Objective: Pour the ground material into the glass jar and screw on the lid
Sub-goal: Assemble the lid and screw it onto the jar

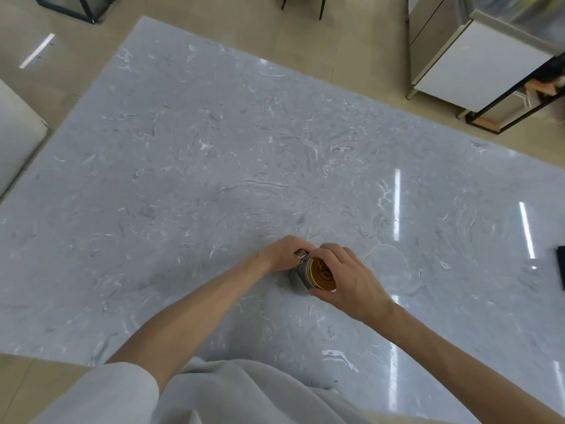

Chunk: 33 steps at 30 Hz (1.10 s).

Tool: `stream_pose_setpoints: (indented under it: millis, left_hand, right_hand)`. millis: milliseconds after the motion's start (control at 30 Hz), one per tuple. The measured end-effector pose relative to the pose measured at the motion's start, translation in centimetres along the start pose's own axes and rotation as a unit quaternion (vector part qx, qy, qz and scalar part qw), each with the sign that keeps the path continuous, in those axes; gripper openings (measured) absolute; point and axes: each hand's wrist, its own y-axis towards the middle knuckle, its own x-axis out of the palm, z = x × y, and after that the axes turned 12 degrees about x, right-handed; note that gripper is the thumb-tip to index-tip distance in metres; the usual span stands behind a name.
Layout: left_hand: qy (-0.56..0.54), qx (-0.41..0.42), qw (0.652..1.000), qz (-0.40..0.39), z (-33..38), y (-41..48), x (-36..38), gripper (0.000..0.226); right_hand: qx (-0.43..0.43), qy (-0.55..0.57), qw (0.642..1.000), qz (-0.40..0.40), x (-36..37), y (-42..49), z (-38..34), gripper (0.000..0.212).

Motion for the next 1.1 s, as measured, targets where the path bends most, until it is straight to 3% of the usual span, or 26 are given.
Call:
stream_pose_setpoints:
  millis: [133, 267, 500, 600, 700, 767, 833, 967, 1100]
  left_hand:
    - [0.011, -0.014, 1.0, 0.003, 0.5, 0.0, 0.0, 0.042]
    - [0.014, -0.016, 1.0, -0.007, 0.3, -0.1, 0.2, 0.03]
    - [0.001, -0.026, 1.0, 0.0, 0.3, -0.1, 0.3, 0.034]
    - [0.007, -0.022, 1.0, -0.01, 0.4, -0.1, 0.2, 0.032]
    - [-0.016, -0.002, 1.0, 0.009, 0.7, -0.4, 0.2, 0.028]
    - [-0.019, 0.003, 1.0, 0.018, 0.9, -0.4, 0.1, 0.028]
    - [-0.011, -0.007, 1.0, 0.017, 0.9, -0.4, 0.2, 0.03]
    - [-0.009, -0.015, 1.0, 0.016, 0.8, -0.5, 0.3, 0.03]
    - [-0.007, -0.011, 0.999, 0.034, 1.0, -0.9, 0.3, 0.032]
  right_hand:
    - [-0.025, -0.018, 0.999, -0.027, 0.0, 0.5, 0.0, 0.074]
    - [-0.029, -0.042, 0.998, -0.045, -0.3, 0.7, -0.4, 0.075]
    - [0.132, -0.142, 0.981, 0.026, 0.1, 0.3, -2.3, 0.085]
    - [0.116, -0.073, 0.99, 0.04, 0.0, -0.4, -1.6, 0.092]
    - [0.077, -0.045, 0.993, 0.072, -0.2, -0.8, -0.9, 0.077]
    - [0.111, -0.061, 0.988, 0.088, -0.6, -0.6, -0.7, 0.072]
    - [0.125, -0.016, 0.99, 0.064, -0.8, -0.5, -0.4, 0.07]
    - [0.033, 0.032, 0.997, -0.064, -1.2, 0.0, -0.2, 0.066]
    - [0.053, -0.035, 0.998, -0.025, -0.5, 0.6, -1.8, 0.061]
